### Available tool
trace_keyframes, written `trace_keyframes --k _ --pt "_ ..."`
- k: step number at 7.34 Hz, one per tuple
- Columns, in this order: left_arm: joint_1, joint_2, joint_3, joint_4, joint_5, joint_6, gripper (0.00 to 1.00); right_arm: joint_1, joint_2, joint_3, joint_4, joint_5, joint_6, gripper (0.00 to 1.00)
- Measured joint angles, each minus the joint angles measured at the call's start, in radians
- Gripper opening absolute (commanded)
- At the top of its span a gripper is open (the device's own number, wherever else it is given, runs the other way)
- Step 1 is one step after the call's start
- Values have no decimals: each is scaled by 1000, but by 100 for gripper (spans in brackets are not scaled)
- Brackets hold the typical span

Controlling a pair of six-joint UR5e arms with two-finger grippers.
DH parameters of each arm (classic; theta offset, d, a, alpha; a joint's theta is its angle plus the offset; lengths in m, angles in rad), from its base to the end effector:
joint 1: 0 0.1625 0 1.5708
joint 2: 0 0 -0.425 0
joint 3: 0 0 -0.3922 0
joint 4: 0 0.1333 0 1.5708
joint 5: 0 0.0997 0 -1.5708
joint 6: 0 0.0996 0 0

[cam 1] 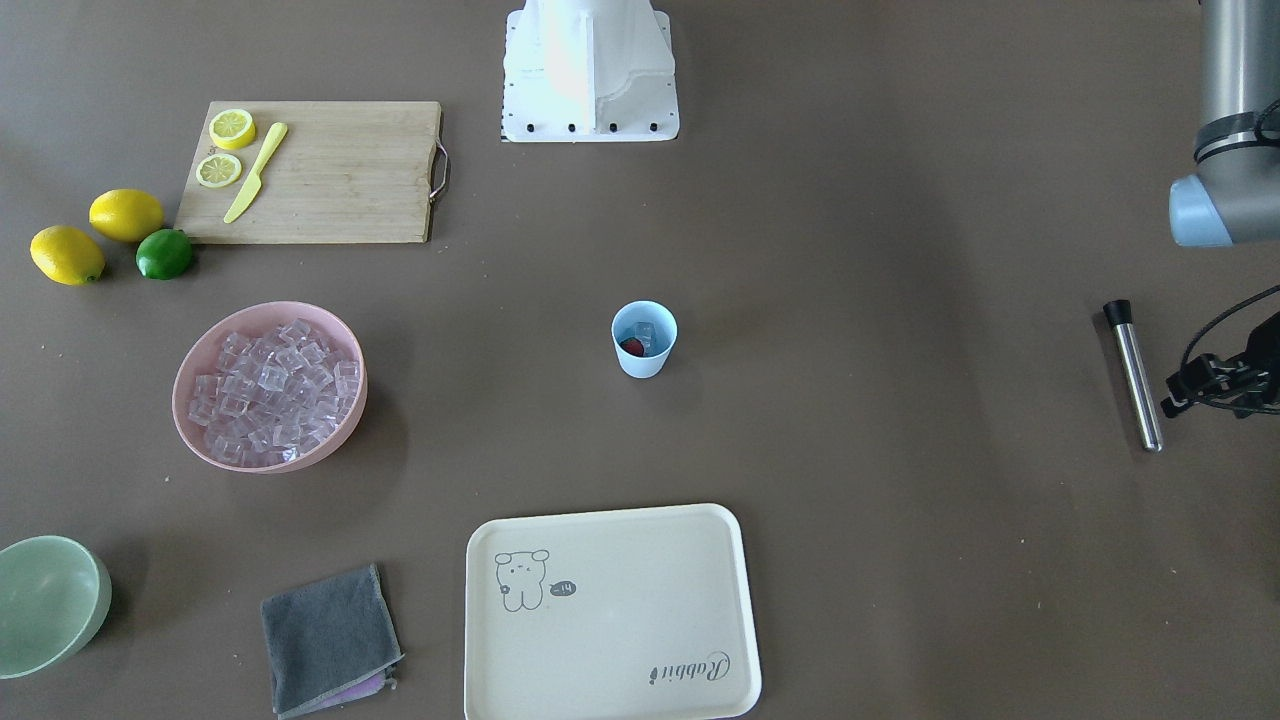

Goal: Mash ice and strawberries in cup

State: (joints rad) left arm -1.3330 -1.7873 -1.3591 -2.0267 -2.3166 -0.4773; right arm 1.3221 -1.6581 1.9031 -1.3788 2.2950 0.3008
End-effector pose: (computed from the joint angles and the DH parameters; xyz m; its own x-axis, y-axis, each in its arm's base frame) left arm 0.0787 -0.6038 0.5969 0.6679 0.0142 -0.7441 0.1079 0.9874 0.1157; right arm -0.0493 -0.4676 0.5161 0.6935 -0.1755 0.6987 0.0184 0.9739 0.2264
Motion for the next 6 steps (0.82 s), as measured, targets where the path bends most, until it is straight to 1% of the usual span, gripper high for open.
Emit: trace_keyframes --k 1,2,3,5,6 --pt "-87 -7 -58 98 -40 70 99 3 -4 -4 -5 1 0 99" --pt "-156 -15 -114 203 -58 155 99 7 -12 -11 -8 3 -2 99" --pt "-200 -19 -167 286 -65 210 99 11 -22 -17 -9 5 -4 99" --pt "-237 29 -270 351 -70 247 99 27 -23 -19 -11 24 -15 99" --pt "-242 51 -299 364 -70 261 99 55 -2 -21 -35 53 -40 99"
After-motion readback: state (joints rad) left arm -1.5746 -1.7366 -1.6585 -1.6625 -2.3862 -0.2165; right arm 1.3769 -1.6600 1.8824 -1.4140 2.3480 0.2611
